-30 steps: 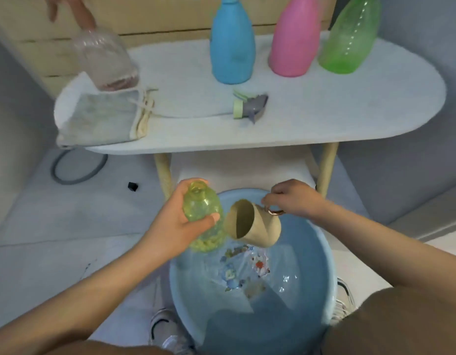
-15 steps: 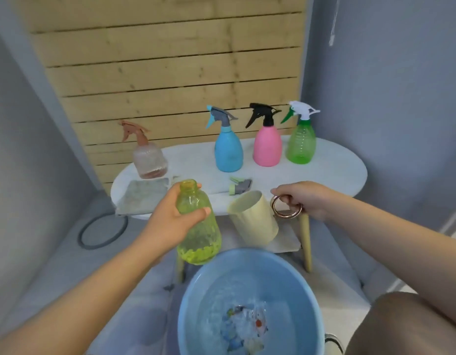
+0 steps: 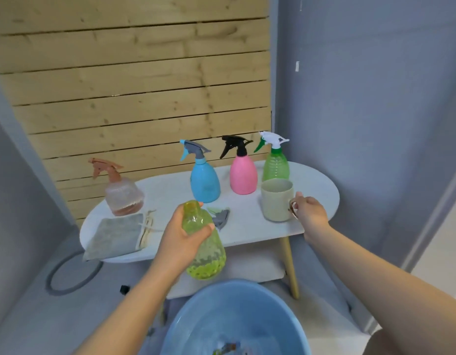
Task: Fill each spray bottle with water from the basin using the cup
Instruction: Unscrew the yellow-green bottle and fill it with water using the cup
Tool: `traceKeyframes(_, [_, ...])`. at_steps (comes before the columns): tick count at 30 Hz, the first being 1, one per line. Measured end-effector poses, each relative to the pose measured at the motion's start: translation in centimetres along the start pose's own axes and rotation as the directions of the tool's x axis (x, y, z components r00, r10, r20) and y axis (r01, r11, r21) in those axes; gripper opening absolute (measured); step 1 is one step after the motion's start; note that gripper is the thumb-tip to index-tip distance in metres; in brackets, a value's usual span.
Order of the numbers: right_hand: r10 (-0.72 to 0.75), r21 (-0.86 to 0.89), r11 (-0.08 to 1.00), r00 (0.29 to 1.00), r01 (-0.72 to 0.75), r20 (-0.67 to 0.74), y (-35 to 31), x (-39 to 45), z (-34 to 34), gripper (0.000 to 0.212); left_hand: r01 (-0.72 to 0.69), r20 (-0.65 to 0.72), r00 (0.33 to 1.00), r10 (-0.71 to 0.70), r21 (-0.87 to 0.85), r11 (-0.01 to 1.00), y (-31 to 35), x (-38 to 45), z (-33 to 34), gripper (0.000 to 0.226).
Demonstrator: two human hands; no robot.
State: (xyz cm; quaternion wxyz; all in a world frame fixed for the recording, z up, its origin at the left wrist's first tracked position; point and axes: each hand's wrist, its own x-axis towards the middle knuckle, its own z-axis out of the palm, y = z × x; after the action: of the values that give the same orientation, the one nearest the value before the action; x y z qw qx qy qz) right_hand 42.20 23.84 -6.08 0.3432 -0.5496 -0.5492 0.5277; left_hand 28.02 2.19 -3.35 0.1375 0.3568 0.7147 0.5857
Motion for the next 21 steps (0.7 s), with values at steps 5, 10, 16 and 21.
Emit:
traceKeyframes(5, [-0.032, -0.059, 0.998, 0.999, 0.031, -0.019, 0.8, 1.9, 0.4, 0.035, 0.035, 0.009, 0.999, -0.035, -0.023, 0.999, -0.8, 1.5, 1.4, 0.043])
traceKeyframes(10, [-0.091, -0.186, 0.978, 0.996, 0.093, 0.022, 1.5, 2.4, 0.7, 0.027, 0.025, 0.019, 1.000, -0.024, -0.015, 1.000, -1.0, 2.2, 1.6, 0.041])
traceKeyframes(16, [-0.460, -0.622, 0.712, 0.886, 0.327, -0.061, 0.2, 0.3, 1.3, 0.046, 0.013, -0.034, 0.999, -0.015, -0.042, 0.999, -1.0, 2.9, 0.7, 0.041])
traceKeyframes(21, [-0.484, -0.444, 0.625, 0.765, 0.642, 0.425, 0.0, -1.7, 5.8, 0.027, 0.000, -0.077, 0.997, 0.002, 0.028, 1.000, -1.4, 4.0, -0.5, 0.043])
